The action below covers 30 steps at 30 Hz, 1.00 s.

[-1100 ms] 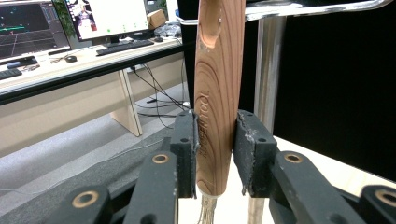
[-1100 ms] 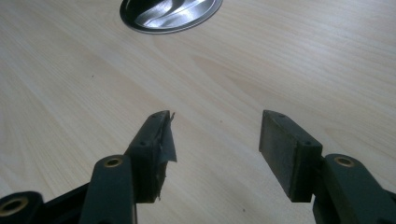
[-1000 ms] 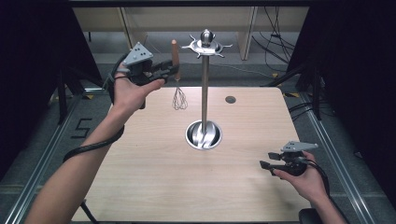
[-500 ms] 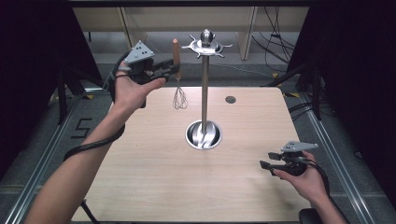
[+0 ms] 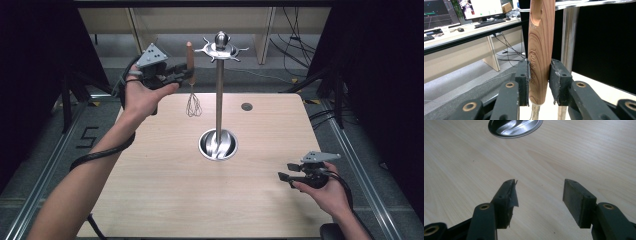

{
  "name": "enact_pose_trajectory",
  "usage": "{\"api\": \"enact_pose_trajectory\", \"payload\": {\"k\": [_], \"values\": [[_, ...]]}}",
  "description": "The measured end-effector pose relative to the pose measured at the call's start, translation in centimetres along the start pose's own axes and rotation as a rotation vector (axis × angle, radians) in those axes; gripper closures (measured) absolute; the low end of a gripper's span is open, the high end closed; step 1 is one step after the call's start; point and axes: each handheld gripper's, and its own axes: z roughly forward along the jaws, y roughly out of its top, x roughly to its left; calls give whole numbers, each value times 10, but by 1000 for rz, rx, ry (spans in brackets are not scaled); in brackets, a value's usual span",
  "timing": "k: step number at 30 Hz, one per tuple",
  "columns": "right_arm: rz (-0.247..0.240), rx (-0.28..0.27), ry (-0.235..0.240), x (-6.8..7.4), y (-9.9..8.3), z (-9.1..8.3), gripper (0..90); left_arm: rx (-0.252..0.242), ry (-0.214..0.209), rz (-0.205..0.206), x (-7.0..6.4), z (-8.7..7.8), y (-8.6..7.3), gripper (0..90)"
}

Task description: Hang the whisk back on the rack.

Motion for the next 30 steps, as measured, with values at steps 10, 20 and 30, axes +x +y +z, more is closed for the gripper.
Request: {"api": "enact_pose_trajectory", "payload": {"k": [10,20,30], "values": [[-1,0,0,0,0,0,444,5,4,-1,0,1,2,700],[-3,11,-2,0,0,-1,444,8,7,10,-1,4,5,700],[1,13,-3,0,0,-1,444,14,-3,14,-3,7,5,700]]}}
